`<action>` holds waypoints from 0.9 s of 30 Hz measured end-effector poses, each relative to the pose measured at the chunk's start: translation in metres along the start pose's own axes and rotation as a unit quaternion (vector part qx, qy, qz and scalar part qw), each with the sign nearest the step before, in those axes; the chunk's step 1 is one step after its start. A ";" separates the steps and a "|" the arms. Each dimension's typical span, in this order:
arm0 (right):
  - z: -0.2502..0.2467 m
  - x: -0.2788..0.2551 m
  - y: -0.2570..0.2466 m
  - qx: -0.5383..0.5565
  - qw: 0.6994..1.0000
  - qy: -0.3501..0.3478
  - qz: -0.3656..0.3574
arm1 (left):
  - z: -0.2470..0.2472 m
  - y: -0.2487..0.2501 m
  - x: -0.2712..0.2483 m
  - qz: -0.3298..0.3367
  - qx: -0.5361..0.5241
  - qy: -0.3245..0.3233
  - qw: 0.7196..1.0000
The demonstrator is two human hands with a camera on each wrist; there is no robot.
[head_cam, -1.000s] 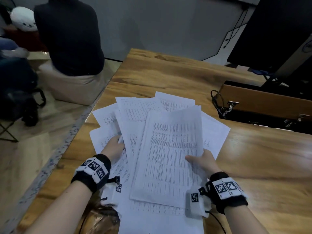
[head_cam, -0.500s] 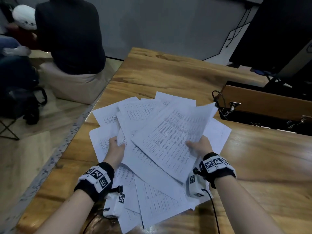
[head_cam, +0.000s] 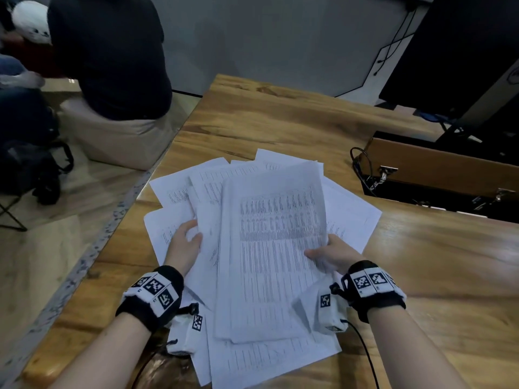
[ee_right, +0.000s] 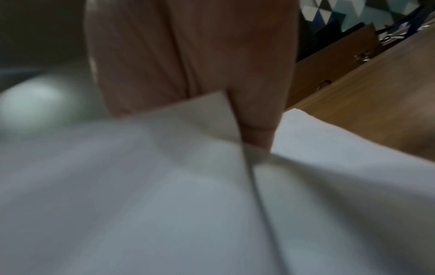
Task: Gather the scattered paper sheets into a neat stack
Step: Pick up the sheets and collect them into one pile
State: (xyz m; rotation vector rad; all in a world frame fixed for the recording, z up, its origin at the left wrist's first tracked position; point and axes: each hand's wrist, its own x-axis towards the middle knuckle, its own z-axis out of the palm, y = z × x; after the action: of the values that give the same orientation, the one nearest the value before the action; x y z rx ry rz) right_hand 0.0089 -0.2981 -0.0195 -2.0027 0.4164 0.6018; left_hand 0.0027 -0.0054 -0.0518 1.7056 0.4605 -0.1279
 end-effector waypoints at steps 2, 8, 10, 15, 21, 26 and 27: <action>-0.005 -0.002 0.000 0.001 1.000 -0.006 0.007 | -0.005 0.000 0.002 -0.007 -0.021 0.010 1.000; 0.010 -0.003 -0.008 0.052 0.998 -0.006 -0.023 | -0.004 0.004 0.016 -0.033 0.061 -0.074 0.995; 0.016 -0.002 -0.010 0.095 0.995 -0.007 -0.037 | -0.003 0.013 0.014 -0.039 0.040 -0.110 0.992; 0.003 -0.005 0.007 0.208 0.977 0.027 -0.036 | -0.016 0.021 0.003 -0.095 -0.103 -0.124 0.982; 0.023 0.000 0.008 0.227 0.971 0.068 -0.009 | 0.002 0.023 -0.008 -0.131 -0.050 -0.137 0.981; 0.035 -0.009 -0.007 0.066 0.995 -0.024 -0.066 | 0.009 0.028 -0.016 -0.098 -0.043 -0.163 0.981; 0.034 -0.009 -0.008 0.056 0.995 -0.036 -0.076 | 0.009 0.025 -0.014 -0.084 -0.035 -0.145 0.985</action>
State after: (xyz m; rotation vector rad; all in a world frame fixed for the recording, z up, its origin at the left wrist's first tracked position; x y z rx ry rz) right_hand -0.0021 -0.2641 -0.0227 -1.8800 0.2459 0.5428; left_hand 0.0006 -0.0203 -0.0254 1.5464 0.3860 -0.4703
